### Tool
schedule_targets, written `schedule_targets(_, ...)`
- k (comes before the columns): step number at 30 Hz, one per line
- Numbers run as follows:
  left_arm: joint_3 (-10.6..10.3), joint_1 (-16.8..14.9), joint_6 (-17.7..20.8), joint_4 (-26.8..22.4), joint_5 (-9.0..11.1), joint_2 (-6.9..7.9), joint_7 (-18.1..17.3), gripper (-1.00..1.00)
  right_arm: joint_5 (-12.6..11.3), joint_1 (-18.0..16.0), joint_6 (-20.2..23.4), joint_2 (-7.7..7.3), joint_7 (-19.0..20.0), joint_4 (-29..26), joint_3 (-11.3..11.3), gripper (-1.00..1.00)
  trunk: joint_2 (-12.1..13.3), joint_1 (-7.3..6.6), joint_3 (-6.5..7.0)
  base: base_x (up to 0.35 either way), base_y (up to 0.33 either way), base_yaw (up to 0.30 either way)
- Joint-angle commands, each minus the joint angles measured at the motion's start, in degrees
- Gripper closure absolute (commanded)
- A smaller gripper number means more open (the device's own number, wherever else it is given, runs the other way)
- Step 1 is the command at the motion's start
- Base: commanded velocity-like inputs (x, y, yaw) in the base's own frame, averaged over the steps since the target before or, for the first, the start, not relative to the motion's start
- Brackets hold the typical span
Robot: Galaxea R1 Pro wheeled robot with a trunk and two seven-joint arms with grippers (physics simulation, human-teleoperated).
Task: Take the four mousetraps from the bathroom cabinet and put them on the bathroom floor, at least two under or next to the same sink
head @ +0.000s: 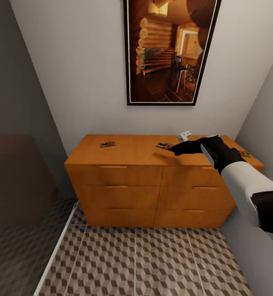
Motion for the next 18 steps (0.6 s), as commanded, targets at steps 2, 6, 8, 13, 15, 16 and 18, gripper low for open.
schedule_targets(2,-0.49,-0.05,-0.22,0.13,0.03,-0.04,0.25,1.0,0.23,-0.04,0.27,-0.03,0.35,-0.04,0.09,1.0,-0.03,-0.03,-0.05,-0.252,0.183,0.0)
schedule_targets(6,-0.49,-0.04,-0.22,0.13,0.03,-0.04,0.25,1.0,0.21,-0.04,0.27,-0.03,0.35,0.04,0.09,1.0,-0.03,-0.03,-0.05,-0.252,0.182,0.0)
schedule_targets(8,-0.49,-0.04,-0.25,0.13,0.03,-0.04,0.25,1.0,0.2,-0.04,0.25,-0.03,0.34,0.07,0.09,1.0,-0.03,-0.03,-0.05,-0.259,0.138,0.0)
schedule_targets(13,-0.49,-0.05,-0.3,0.13,0.03,-0.04,0.25,1.0,0.24,-0.04,0.2,-0.03,0.34,0.16,0.09,1.0,-0.03,-0.03,-0.05,-0.285,0.041,0.0)
schedule_targets(15,-0.49,-0.05,-0.3,0.13,0.03,-0.04,0.25,1.0,0.31,-0.04,0.19,-0.03,0.34,0.18,0.09,1.0,-0.03,-0.03,-0.05,-0.295,0.009,0.0)
schedule_targets(16,-0.49,-0.05,-0.3,0.13,0.03,-0.06,0.25,1.0,0.32,-0.04,0.19,-0.03,0.34,0.18,0.09,1.0,-0.03,-0.03,-0.05,-0.297,-0.01,0.0)
schedule_targets(18,-0.49,-0.05,-0.31,0.13,0.03,-0.09,0.25,1.0,0.35,-0.04,0.19,-0.03,0.34,0.18,0.09,1.0,-0.03,-0.03,-0.05,-0.297,-0.04,0.0)
